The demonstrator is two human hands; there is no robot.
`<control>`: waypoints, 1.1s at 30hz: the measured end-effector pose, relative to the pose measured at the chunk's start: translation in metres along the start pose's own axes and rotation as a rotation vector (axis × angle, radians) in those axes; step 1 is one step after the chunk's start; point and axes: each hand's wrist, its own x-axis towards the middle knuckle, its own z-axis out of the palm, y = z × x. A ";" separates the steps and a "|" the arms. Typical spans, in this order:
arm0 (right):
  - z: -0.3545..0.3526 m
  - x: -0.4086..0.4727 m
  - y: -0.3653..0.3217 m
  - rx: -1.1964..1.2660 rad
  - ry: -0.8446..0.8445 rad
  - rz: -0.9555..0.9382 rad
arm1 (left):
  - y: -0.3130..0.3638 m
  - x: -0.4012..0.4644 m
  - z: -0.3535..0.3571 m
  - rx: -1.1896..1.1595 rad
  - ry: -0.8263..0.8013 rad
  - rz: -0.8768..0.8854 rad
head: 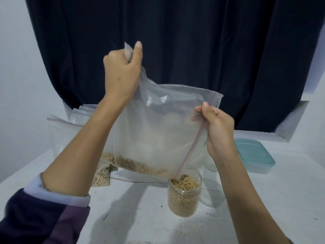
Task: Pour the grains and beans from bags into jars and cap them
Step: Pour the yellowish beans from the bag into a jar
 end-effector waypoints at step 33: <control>0.004 -0.001 0.003 -0.014 0.075 -0.006 | -0.006 -0.006 0.005 -0.007 0.022 -0.010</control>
